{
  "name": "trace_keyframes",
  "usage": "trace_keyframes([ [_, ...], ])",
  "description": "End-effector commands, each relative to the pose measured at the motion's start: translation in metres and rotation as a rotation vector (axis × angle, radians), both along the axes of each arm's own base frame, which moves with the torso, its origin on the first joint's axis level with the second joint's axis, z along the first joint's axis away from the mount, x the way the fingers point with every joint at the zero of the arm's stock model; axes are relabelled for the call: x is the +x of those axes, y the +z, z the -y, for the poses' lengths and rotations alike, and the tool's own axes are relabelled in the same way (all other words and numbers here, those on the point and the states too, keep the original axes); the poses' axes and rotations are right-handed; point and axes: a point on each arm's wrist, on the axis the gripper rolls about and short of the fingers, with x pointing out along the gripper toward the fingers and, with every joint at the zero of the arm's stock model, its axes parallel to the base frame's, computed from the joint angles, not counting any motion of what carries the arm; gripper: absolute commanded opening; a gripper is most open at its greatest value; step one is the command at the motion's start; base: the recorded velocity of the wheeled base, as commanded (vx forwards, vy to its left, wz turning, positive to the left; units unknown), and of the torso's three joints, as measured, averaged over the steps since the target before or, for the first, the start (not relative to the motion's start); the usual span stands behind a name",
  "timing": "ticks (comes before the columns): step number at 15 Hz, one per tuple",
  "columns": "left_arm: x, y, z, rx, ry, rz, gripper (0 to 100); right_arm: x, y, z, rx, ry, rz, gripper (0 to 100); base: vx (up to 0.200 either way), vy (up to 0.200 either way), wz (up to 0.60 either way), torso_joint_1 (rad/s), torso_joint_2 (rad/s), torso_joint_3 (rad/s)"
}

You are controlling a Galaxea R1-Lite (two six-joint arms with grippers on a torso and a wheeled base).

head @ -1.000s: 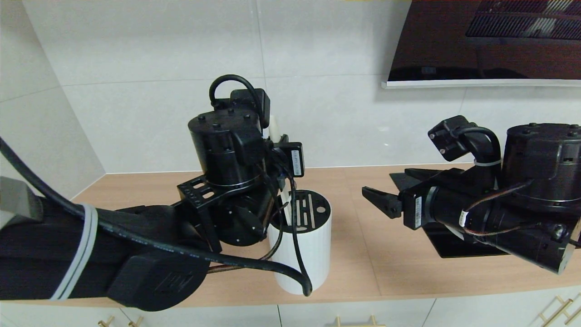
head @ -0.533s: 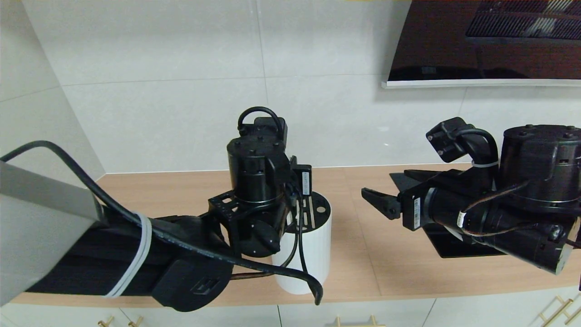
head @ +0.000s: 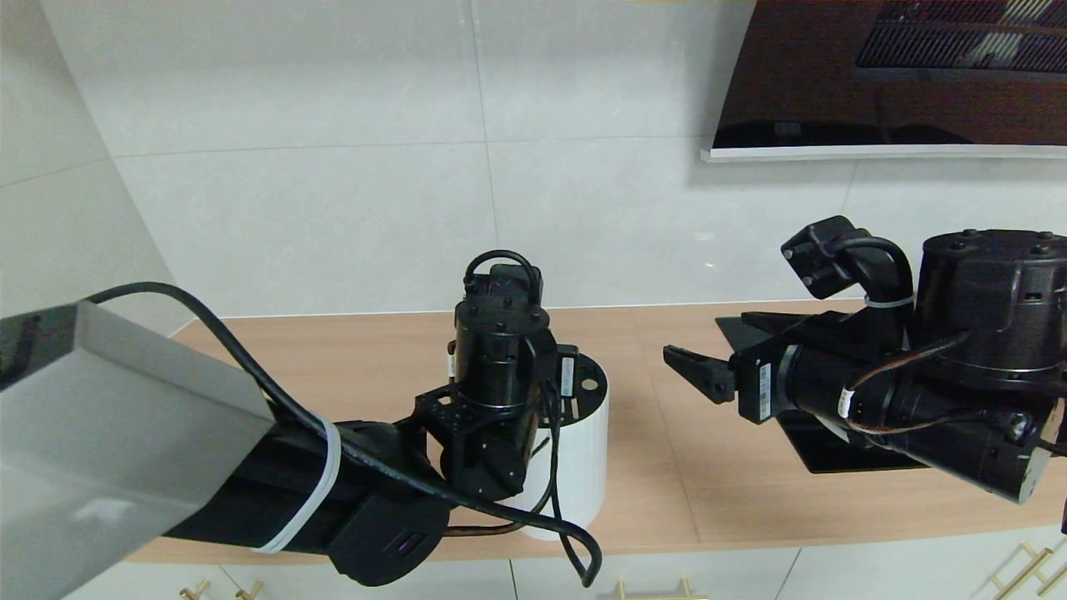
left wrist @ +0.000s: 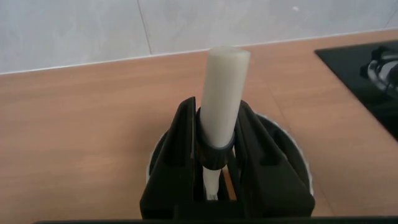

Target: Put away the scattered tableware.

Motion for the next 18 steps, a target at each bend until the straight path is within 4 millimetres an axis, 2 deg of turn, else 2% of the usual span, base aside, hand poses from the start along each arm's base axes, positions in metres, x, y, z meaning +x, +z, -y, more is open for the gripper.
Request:
trace_keyframes([
  [1, 0.0, -0.003, 0.0, 0.005, 0.002, -0.005, 0, 0.001, -0.001, -0.001, -0.003, 0.0, -0.003, 100, 0.0, 0.0, 0.0, 0.0, 0.0, 0.0],
  [2, 0.0, -0.003, 0.0, 0.005, 0.002, -0.005, 0, 0.001, -0.002, -0.001, -0.005, 0.0, -0.005, 100, 0.0, 0.0, 0.0, 0.0, 0.0, 0.0],
  [3, 0.0, -0.001, 0.0, 0.002, 0.003, -0.002, 100, 0.001, -0.002, -0.001, -0.006, 0.0, -0.006, 100, 0.0, 0.0, 0.0, 0.0, 0.0, 0.0],
  [10, -0.001, 0.005, -0.001, -0.013, 0.002, 0.014, 100, 0.001, -0.002, -0.001, -0.004, 0.0, -0.004, 100, 0.0, 0.0, 0.0, 0.0, 0.0, 0.0],
  [11, -0.005, 0.017, -0.004, -0.038, 0.006, 0.044, 100, 0.001, -0.001, 0.0, -0.001, -0.003, 0.0, 100, 0.0, 0.0, 0.0, 0.0, 0.0, 0.0],
  [13, -0.027, 0.076, -0.026, -0.146, -0.001, 0.159, 100, -0.005, 0.009, 0.004, 0.021, -0.006, 0.027, 100, 0.0, 0.0, 0.0, 0.0, 0.0, 0.0],
  [14, -0.044, 0.106, -0.043, -0.2, -0.008, 0.216, 100, -0.009, 0.016, 0.007, 0.038, -0.006, 0.048, 100, 0.0, 0.0, 0.0, 0.0, 0.0, 0.0],
  [15, -0.066, 0.128, -0.066, -0.226, -0.037, 0.252, 100, -0.012, 0.022, 0.013, 0.054, -0.018, 0.068, 100, 0.0, 0.0, 0.0, 0.0, 0.0, 0.0],
  [16, -0.087, 0.138, -0.091, -0.227, -0.089, 0.273, 100, -0.013, 0.026, 0.021, 0.064, -0.046, 0.08, 100, 0.0, 0.0, 0.0, 0.0, 0.0, 0.0],
  [18, -0.122, 0.132, -0.134, -0.213, -0.154, 0.278, 100, -0.019, 0.019, 0.053, 0.062, -0.192, 0.087, 100, 0.0, 0.0, 0.0, 0.0, 0.0, 0.0],
])
